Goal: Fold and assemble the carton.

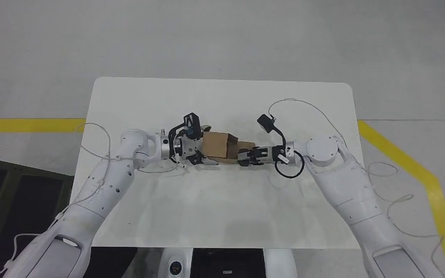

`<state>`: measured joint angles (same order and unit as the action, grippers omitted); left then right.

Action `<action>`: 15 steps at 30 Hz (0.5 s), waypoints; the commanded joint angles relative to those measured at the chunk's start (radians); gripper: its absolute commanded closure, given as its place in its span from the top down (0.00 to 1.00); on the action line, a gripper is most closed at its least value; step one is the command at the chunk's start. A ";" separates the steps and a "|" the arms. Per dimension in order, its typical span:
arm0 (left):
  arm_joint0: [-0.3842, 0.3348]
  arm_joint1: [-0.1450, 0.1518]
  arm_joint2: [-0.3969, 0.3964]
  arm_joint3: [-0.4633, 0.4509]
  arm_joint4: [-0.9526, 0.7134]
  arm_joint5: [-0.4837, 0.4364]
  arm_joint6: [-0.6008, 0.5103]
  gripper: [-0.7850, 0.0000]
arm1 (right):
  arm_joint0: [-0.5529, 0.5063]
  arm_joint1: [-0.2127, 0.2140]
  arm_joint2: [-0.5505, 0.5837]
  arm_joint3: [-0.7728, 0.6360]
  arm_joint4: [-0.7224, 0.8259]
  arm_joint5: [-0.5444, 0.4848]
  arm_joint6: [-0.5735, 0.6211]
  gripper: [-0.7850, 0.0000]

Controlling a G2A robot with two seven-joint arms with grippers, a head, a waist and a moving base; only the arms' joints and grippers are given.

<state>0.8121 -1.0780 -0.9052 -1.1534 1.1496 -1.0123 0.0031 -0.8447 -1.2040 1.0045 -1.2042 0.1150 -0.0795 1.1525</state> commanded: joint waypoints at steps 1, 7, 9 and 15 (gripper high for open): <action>0.000 0.000 0.002 -0.002 -0.005 0.000 -0.001 1.00 | 0.018 -0.006 -0.015 0.015 0.007 -0.004 -0.001 0.00; -0.002 -0.001 0.010 -0.007 -0.015 0.000 -0.014 1.00 | 0.075 -0.028 -0.065 0.082 0.040 -0.027 -0.003 0.00; -0.002 0.000 0.009 -0.004 -0.015 0.000 -0.017 1.00 | 0.092 -0.033 -0.074 0.106 0.043 -0.037 -0.003 0.00; -0.003 0.002 0.004 0.003 -0.029 0.000 -0.024 1.00 | 0.103 -0.031 -0.072 0.116 0.044 -0.049 0.026 0.00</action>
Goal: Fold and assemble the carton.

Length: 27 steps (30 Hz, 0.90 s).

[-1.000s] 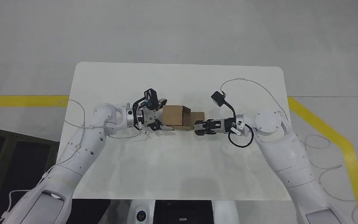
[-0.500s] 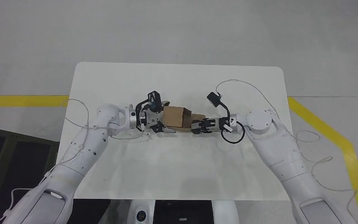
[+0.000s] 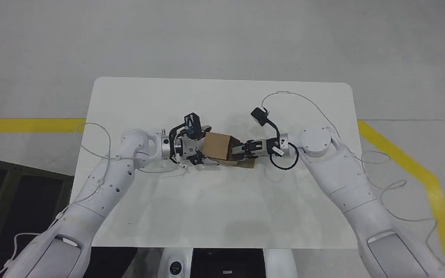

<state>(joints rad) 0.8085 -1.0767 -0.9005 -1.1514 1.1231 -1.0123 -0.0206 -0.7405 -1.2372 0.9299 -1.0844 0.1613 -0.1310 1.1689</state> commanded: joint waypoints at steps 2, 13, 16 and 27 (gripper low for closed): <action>0.001 0.001 -0.002 0.003 -0.008 0.000 -0.005 1.00 | -0.006 0.010 0.018 -0.023 -0.016 0.006 0.016 0.00; -0.003 -0.002 -0.009 0.012 -0.053 0.000 -0.038 1.00 | -0.161 0.076 0.149 -0.264 -0.121 0.123 0.042 0.00; -0.004 -0.004 -0.007 0.010 -0.064 0.001 -0.049 1.00 | -0.198 0.085 0.163 -0.302 -0.140 0.149 0.033 0.00; -0.005 -0.009 -0.006 0.009 -0.087 0.003 -0.077 1.00 | -0.178 0.067 0.074 -0.284 -0.096 0.137 0.021 0.00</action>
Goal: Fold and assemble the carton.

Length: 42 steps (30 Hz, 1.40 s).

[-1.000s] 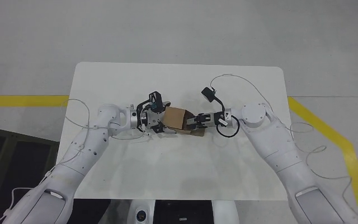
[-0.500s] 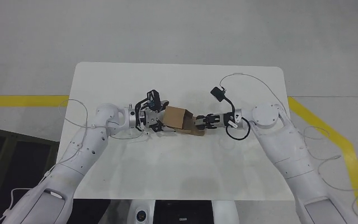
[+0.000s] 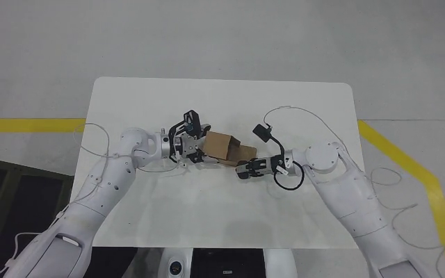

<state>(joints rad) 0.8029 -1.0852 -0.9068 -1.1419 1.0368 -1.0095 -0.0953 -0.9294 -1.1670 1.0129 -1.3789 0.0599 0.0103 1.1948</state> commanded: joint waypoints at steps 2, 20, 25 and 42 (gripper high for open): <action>0.002 -0.001 0.001 -0.002 -0.002 0.000 -0.006 1.00 | 0.036 -0.010 -0.029 0.032 0.002 -0.009 -0.018 0.00; 0.006 -0.004 0.003 -0.011 -0.021 -0.003 -0.030 1.00 | 0.208 -0.067 -0.143 0.245 0.045 -0.112 -0.076 0.00; 0.009 -0.003 0.001 -0.012 -0.034 -0.003 -0.040 1.00 | 0.246 -0.087 -0.173 0.320 0.069 -0.153 -0.084 0.00; 0.011 -0.002 -0.004 -0.012 -0.064 -0.003 -0.074 1.00 | 0.303 -0.128 -0.221 0.428 0.101 -0.230 -0.089 0.00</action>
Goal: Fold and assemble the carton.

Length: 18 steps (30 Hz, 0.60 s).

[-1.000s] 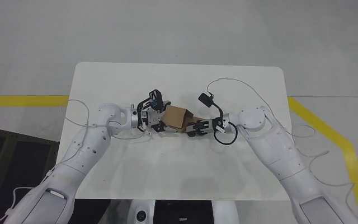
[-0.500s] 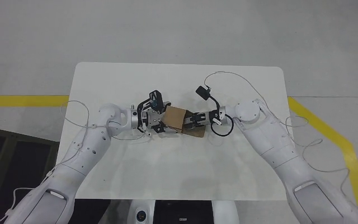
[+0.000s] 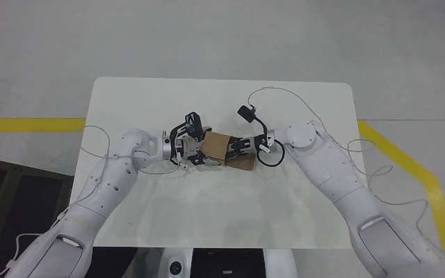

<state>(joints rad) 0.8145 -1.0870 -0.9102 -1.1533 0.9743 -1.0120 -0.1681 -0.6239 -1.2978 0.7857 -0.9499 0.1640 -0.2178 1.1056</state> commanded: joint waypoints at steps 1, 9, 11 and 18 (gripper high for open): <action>-0.001 0.000 -0.001 0.000 -0.004 0.000 -0.003 1.00 | -0.007 0.007 0.014 -0.004 -0.007 -0.004 0.001 0.00; -0.003 -0.002 -0.005 -0.001 -0.022 0.005 -0.014 1.00 | -0.088 0.067 0.130 -0.106 -0.070 0.037 0.023 0.00; -0.003 -0.002 -0.005 -0.002 -0.025 0.005 -0.017 1.00 | -0.116 0.083 0.167 -0.146 -0.083 0.055 0.022 0.00; -0.001 -0.004 -0.005 -0.003 -0.031 0.005 -0.023 1.00 | -0.151 0.114 0.241 -0.221 -0.136 0.090 0.005 0.00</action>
<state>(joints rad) 0.8130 -1.0906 -0.9153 -1.1566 0.9436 -1.0065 -0.1910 -0.7781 -1.1841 1.0254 -1.1694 0.0332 -0.1289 1.1122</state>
